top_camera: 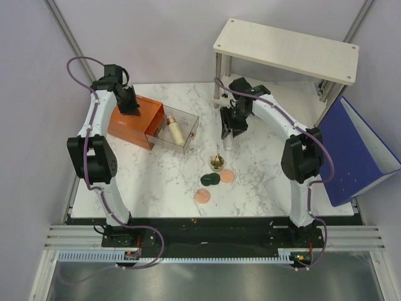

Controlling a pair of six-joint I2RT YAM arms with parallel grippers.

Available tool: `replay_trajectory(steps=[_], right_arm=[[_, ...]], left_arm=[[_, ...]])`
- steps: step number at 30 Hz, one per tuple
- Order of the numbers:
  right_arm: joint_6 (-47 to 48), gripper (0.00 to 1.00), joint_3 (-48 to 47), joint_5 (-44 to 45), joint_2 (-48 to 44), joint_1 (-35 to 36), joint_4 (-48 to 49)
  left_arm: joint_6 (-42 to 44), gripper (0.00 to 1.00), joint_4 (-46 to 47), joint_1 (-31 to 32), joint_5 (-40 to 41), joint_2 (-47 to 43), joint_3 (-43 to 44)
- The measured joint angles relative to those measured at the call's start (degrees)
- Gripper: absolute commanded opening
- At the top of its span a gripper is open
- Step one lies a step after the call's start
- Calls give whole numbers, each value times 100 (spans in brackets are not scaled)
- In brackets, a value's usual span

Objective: Organize the makeup

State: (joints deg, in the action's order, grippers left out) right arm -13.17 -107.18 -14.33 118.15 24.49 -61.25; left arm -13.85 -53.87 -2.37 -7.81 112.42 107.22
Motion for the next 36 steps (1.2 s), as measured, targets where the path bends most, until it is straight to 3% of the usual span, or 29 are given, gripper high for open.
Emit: replay_trajectory(steps=[4, 9, 14, 24, 33, 36], right_arm=[[-101, 0, -883, -756, 0, 0, 525], [-793, 0, -988, -1700, 109, 52, 1687], [-1401, 0, -2092, -2159, 979, 326, 2286], [-2116, 1, -2638, -2295, 1735, 1178, 2916], [-2162, 14, -2634, -2031, 1790, 1392, 2942], [-2133, 23, -2634, -1856, 1790, 1392, 2946]], left_arm=[[0, 2, 0, 0, -4, 2, 0], [2, 2, -2, -2, -11, 2, 2], [17, 2, -4, -2, -17, 4, 9], [26, 2, -57, -2, -26, 42, 68], [26, 2, -138, -2, -39, 107, 170], [26, 2, -142, -2, -61, 116, 181]])
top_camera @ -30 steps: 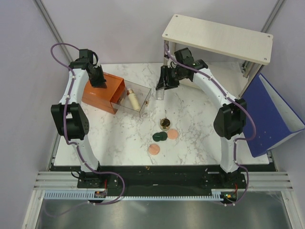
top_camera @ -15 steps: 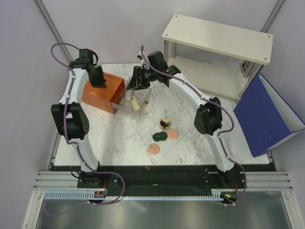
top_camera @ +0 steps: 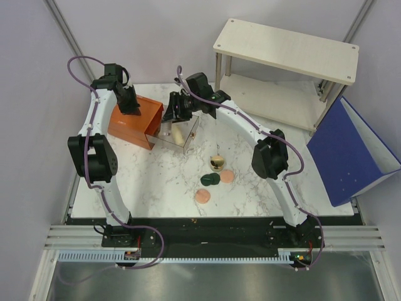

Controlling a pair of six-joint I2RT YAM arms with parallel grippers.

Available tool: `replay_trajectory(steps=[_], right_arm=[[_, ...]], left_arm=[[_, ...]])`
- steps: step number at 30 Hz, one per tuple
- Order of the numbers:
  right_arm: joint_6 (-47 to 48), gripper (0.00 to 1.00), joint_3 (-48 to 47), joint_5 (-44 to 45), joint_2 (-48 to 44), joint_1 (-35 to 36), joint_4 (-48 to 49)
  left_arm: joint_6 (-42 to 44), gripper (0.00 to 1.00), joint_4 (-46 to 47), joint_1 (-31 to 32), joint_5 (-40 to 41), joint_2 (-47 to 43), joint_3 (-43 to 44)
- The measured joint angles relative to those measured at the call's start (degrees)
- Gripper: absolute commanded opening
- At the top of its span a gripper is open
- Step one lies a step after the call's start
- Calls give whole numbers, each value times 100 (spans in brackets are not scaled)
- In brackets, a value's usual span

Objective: Organize the makeup

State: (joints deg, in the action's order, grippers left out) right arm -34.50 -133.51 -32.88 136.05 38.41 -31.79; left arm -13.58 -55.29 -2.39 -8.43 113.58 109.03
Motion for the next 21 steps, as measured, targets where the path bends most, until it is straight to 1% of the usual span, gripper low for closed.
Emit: replay_trajectory(steps=[1, 2, 5, 6, 7, 10, 11, 14, 18, 21], right_arm=[[7, 32, 0, 63, 0, 0, 0], [20, 37, 0, 120, 4, 0, -2], [37, 52, 0, 245, 24, -4, -2], [48, 55, 0, 286, 46, -7, -4], [70, 62, 0, 310, 68, -4, -4], [118, 74, 0, 332, 149, -4, -42], [146, 76, 0, 326, 177, -4, -44], [216, 78, 0, 317, 236, -4, -81], [254, 75, -2, 323, 247, -7, -92], [299, 54, -4, 365, 245, -39, -98]], left_arm=[[0, 2, 2, 0, -15, 2, 2], [0, 2, 2, 0, -28, 4, 4], [-2, 2, 7, 0, -57, 7, 7], [-2, 2, 7, 0, -61, 7, 7], [-2, 2, 7, 0, -66, 7, 7], [-2, 2, 9, 0, -70, 11, 7], [-2, 2, 7, 0, -70, 11, 9], [-4, 2, 9, 0, -72, 13, 13], [-4, 2, 9, 0, -72, 13, 15], [-4, 2, 7, 0, -72, 15, 15]])
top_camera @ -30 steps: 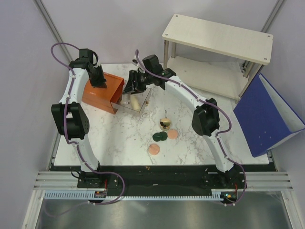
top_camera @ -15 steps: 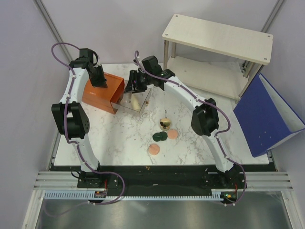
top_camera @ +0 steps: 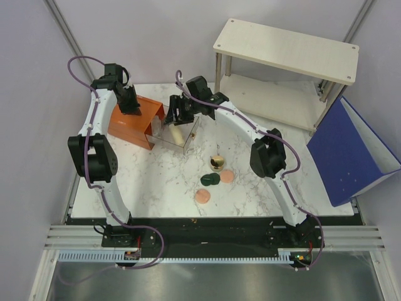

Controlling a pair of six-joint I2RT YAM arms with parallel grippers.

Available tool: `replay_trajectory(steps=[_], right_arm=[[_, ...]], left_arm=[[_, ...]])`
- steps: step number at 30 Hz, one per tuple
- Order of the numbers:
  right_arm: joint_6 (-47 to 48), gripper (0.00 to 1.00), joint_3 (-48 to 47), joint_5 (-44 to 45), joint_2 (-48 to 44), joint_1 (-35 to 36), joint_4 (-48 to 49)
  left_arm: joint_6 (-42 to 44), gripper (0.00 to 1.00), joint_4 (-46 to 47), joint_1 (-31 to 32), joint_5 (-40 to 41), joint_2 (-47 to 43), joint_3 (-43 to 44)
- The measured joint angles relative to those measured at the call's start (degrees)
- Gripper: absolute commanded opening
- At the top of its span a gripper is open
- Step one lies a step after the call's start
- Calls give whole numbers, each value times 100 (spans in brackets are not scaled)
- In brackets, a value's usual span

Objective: Organize the makeup

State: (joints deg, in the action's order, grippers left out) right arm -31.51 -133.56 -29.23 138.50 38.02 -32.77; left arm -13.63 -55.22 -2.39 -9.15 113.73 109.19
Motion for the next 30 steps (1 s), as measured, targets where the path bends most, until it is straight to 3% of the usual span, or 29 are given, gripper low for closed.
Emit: replay_trajectory(steps=[1, 4, 7, 15, 30], right_arm=[[24, 37, 0, 50, -2, -20, -9], [22, 12, 35, 247, -125, -136, -46], [-70, 0, 463, 372, -608, -424, 13], [-363, 0, 2133, 227, -2013, -1834, 385], [-798, 0, 2566, -1217, -765, -1665, -203]], left_arm=[[0, 2, 0, 0, 0, 0, 0], [0, 2, 0, 0, -2, 0, 0], [0, 2, 2, 0, 0, 0, 0], [-2, 2, -31, 0, 0, 24, 39], [-2, 2, -63, 0, -2, 50, 74]])
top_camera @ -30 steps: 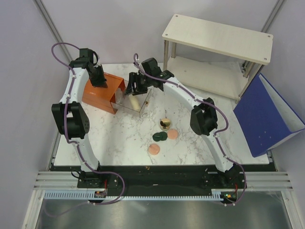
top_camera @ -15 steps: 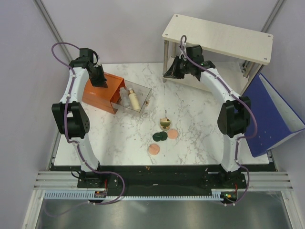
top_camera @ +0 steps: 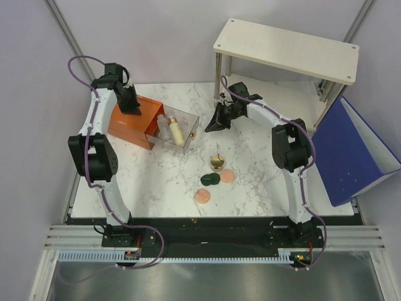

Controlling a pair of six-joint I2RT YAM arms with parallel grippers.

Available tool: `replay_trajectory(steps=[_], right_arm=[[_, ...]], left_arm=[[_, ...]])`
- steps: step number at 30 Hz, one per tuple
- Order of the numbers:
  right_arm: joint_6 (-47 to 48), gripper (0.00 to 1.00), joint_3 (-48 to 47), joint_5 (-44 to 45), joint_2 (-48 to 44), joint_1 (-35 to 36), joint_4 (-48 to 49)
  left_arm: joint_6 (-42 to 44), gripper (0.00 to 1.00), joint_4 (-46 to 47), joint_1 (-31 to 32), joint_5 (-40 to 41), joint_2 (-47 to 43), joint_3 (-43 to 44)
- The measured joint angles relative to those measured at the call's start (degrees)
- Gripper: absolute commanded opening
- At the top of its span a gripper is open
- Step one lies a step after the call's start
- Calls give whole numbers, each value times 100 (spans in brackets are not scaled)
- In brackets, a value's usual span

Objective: Organize the makeup

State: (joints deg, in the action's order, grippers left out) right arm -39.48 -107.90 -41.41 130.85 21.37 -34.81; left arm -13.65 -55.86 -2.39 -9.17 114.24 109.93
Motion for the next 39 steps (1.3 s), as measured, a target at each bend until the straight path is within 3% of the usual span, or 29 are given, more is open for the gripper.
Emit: replay_trajectory(steps=[13, 16, 27, 33, 39], right_arm=[[-752, 0, -1314, -439, 815, 452, 168], [-1412, 0, -1447, -623, 1093, 551, 754], [-4756, 0, -2474, -763, 2365, 1172, 4354], [-5366, 1, -2616, -741, 2651, 1314, 4900], [-5381, 6, -2616, -743, 2651, 1316, 4909]], left_arm=[[-7, 2, 9, 2, 0, 2, 2], [-44, 2, 11, 2, 0, 4, 2], [-116, 2, 28, 39, 2, 15, 2], [-177, 2, 33, 66, 0, 15, 2], [-199, 2, 35, 87, 0, 24, 4]])
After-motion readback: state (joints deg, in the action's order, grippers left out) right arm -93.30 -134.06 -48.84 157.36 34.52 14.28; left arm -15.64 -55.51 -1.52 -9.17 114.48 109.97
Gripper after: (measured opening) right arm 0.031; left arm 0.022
